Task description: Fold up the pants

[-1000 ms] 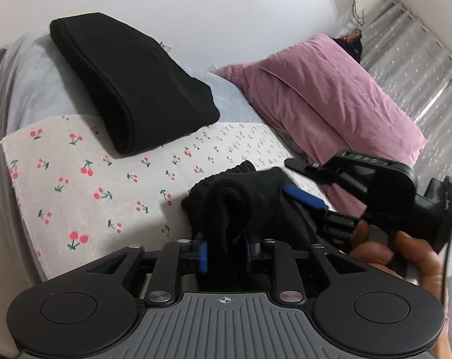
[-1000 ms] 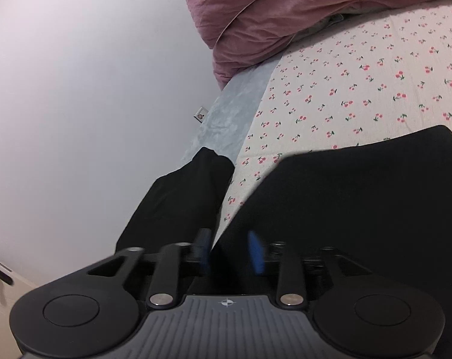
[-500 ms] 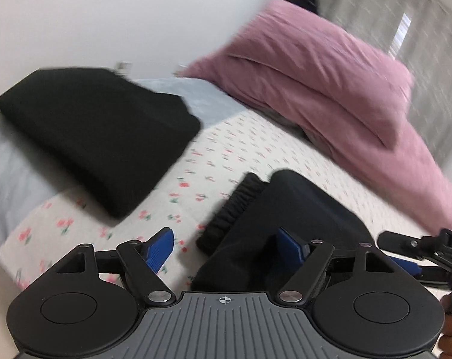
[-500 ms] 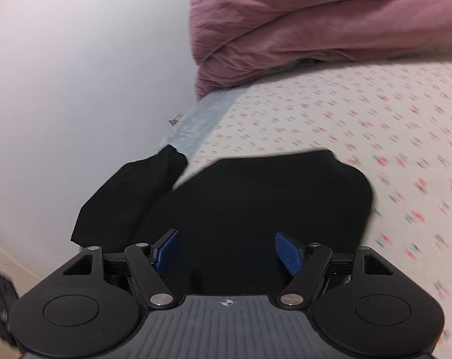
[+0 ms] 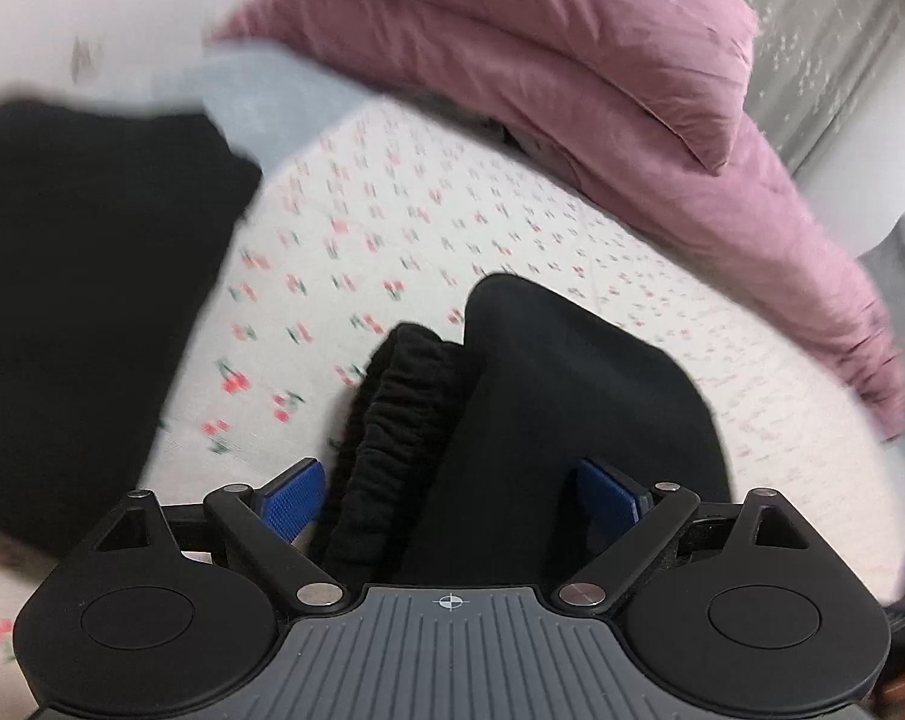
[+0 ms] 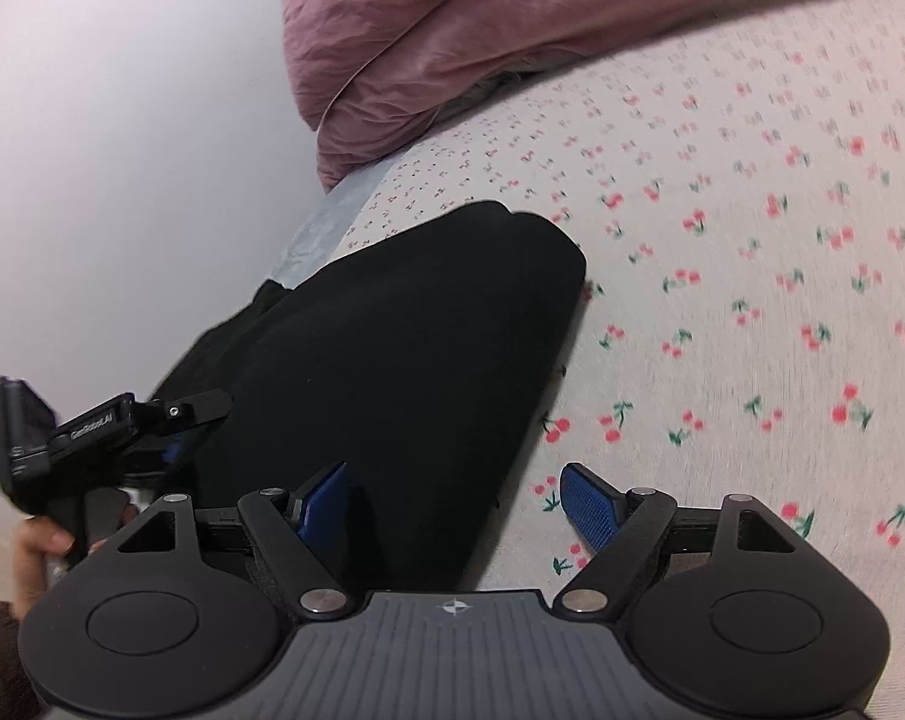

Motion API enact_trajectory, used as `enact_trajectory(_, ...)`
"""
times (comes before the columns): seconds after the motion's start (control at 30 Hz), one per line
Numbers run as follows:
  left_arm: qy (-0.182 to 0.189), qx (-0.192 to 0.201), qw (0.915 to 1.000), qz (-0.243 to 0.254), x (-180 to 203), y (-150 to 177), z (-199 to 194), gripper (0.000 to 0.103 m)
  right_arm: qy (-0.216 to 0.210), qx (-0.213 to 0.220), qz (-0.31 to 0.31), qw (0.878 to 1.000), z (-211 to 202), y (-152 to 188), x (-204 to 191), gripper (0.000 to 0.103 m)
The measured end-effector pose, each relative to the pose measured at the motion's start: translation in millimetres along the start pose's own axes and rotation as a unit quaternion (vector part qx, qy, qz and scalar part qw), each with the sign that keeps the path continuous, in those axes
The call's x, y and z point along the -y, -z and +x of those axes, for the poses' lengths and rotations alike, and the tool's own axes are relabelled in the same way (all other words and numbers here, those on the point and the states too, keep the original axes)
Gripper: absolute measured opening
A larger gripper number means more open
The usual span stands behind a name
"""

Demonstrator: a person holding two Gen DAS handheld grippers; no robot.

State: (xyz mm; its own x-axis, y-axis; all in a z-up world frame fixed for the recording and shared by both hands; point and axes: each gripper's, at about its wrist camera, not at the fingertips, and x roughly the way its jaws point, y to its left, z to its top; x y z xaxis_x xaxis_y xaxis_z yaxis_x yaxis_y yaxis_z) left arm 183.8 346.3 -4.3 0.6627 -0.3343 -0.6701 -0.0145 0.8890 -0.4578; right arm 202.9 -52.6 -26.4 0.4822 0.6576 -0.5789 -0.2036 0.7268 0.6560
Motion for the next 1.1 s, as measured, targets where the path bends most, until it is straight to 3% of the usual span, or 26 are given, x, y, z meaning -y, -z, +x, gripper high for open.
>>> enact_trajectory(0.1, 0.054, -0.054, 0.9956, -0.055, -23, -9, 17, 0.095, -0.024, 0.007, 0.027, 0.999, 1, 3, 10, 0.079)
enact_trajectory(0.17, 0.078, -0.066, 0.9915, -0.081, -34, -11, 25, 0.096, -0.037, 0.011, 0.038, 0.999, 3, 3, 13, 0.078)
enact_trajectory(0.27, 0.107, -0.064, 0.986, -0.11, -46, -8, 31, 0.095, -0.046, 0.012, 0.038, 0.998, 5, 4, 14, 0.073)
enact_trajectory(0.4, 0.137, -0.053, 0.9826, -0.114, -53, -4, 36, 0.094, -0.054, 0.011, 0.041, 0.998, 12, 2, 11, 0.07)
enact_trajectory(0.7, 0.159, -0.038, 0.9806, -0.108, -57, -5, 39, 0.09, -0.058, 0.009, 0.047, 0.997, 24, -2, 6, 0.068)
enact_trajectory(0.8, 0.17, -0.026, 0.979, -0.11, -57, -1, 38, 0.078, -0.055, 0.012, 0.051, 0.997, 26, -3, 3, 0.067)
enact_trajectory(0.9, 0.17, -0.004, 0.9785, -0.117, -57, 5, 39, 0.076, -0.05, 0.017, 0.06, 0.997, 30, -3, 1, 0.065)
enact_trajectory(0.97, 0.166, 0.011, 0.9788, -0.119, -54, 10, 37, 0.069, -0.043, 0.021, 0.065, 0.997, 32, -2, -1, 0.06)
enact_trajectory(1.1, 0.167, 0.035, 0.9746, -0.146, -50, 18, 32, 0.054, -0.041, 0.029, 0.086, 0.995, 32, 1, 0, 0.039)
